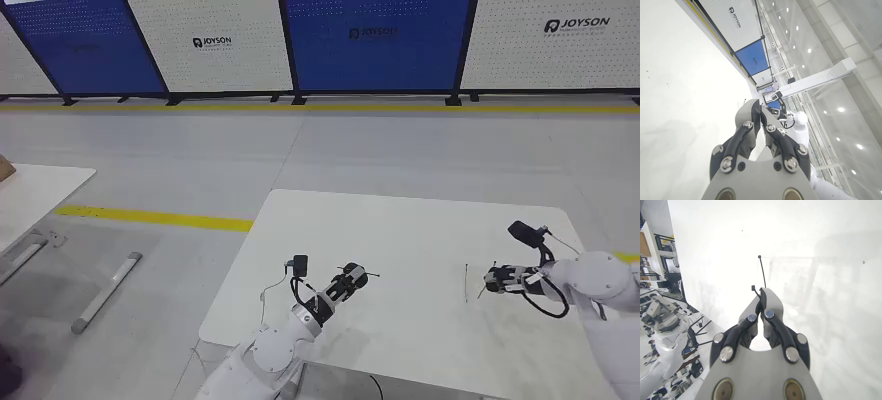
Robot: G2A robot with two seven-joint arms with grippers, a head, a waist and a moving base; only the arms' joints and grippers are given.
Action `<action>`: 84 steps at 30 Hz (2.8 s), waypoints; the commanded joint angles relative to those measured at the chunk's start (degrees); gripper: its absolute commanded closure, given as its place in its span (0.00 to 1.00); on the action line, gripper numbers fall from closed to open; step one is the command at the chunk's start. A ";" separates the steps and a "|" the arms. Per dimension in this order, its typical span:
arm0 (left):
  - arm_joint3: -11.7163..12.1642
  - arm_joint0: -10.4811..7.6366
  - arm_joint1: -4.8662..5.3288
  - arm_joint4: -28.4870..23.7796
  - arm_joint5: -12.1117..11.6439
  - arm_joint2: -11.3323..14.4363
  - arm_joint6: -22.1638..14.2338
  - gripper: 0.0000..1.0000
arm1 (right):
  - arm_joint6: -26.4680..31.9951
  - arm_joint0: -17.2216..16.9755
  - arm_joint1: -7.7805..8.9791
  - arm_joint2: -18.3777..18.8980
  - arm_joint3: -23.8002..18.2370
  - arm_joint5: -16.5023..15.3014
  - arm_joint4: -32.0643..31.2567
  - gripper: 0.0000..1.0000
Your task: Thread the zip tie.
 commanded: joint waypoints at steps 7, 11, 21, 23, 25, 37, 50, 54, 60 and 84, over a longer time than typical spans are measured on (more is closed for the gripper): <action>0.00 0.00 0.00 0.00 0.00 0.00 0.00 1.00 | -4.85 -4.61 0.36 6.51 -3.25 -7.71 15.16 1.00; 0.00 0.00 0.00 0.00 0.00 0.00 0.00 1.00 | -5.70 -7.14 0.43 8.39 -3.70 -12.33 22.22 1.00; 0.00 0.00 0.00 0.00 0.00 0.00 0.00 1.00 | -1.54 -7.25 0.47 7.70 -2.48 -13.76 24.90 1.00; 0.00 0.00 0.00 0.00 0.00 0.00 0.00 1.00 | -1.54 -7.25 0.47 7.70 -2.48 -13.76 24.90 1.00; 0.00 0.00 0.00 0.00 0.00 0.00 0.00 1.00 | -1.54 -7.25 0.47 7.70 -2.48 -13.76 24.90 1.00; 0.00 0.00 0.00 0.00 0.00 0.00 0.00 1.00 | -29.74 -15.70 -1.14 4.42 -12.73 -18.71 25.60 1.00; 0.00 0.00 0.00 0.00 0.00 0.00 0.00 1.00 | -31.72 -16.06 -1.30 3.82 -13.35 -18.68 24.93 1.00; 0.00 0.00 0.00 0.00 0.00 0.00 0.00 1.00 | -31.72 -16.06 -1.30 3.82 -13.35 -18.68 24.93 1.00; 0.00 0.00 0.00 0.00 0.00 0.00 0.00 1.00 | -31.72 -16.06 -1.30 3.82 -13.35 -18.68 24.93 1.00; 0.00 0.00 0.00 0.00 0.00 0.00 0.00 1.00 | -31.72 -16.06 -1.30 3.82 -13.35 -18.68 24.93 1.00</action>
